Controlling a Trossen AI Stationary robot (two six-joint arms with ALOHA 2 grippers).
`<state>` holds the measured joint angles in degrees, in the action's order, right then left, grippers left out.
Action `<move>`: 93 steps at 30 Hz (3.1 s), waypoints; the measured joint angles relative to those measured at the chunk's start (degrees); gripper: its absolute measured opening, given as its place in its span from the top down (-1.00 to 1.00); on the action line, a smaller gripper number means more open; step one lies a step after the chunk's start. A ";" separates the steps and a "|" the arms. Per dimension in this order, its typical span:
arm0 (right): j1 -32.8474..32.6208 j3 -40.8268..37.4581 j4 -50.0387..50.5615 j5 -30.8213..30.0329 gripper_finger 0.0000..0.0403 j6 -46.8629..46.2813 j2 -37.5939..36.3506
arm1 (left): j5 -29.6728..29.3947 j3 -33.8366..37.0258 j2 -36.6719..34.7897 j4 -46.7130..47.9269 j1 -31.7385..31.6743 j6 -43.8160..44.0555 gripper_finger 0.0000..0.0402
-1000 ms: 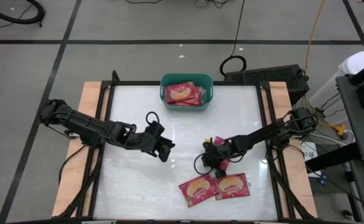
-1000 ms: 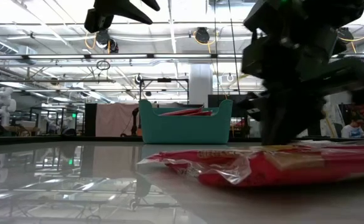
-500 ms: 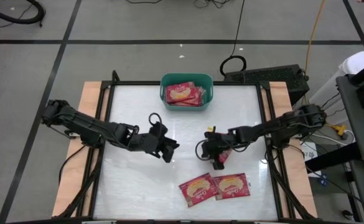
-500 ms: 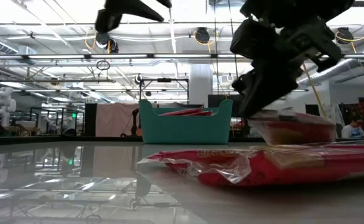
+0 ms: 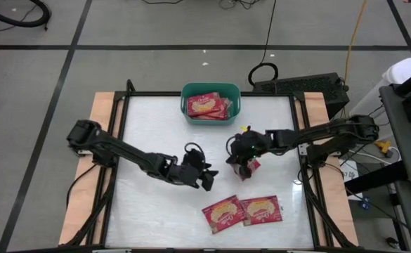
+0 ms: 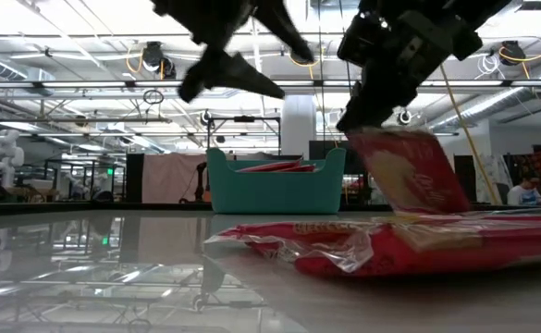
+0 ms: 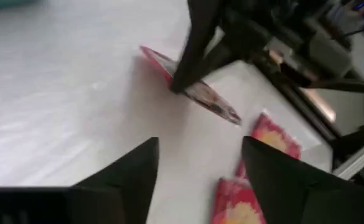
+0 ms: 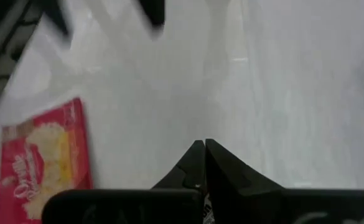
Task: Sort popcorn bags into baskets
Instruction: Put the red popcorn pack into the green bin
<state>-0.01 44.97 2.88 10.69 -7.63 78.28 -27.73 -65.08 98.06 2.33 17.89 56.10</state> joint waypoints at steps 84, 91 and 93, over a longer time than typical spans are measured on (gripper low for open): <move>12.30 0.04 -15.53 0.69 -0.20 -84.89 -22.91 | -2.15 -1.16 -23.25 -3.30 -8.55 -103.65 0.84; 11.97 0.04 -28.42 -7.74 -0.22 -92.66 -14.44 | -6.05 -1.20 -22.09 -1.76 -9.42 -103.91 0.83; 12.18 0.04 -33.15 -7.86 -0.23 -93.61 -12.03 | -7.22 -1.28 -21.27 -1.23 -9.62 -103.90 0.83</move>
<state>12.17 45.01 -30.26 2.83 -101.24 66.25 -34.95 -66.36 76.79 1.10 8.27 -47.80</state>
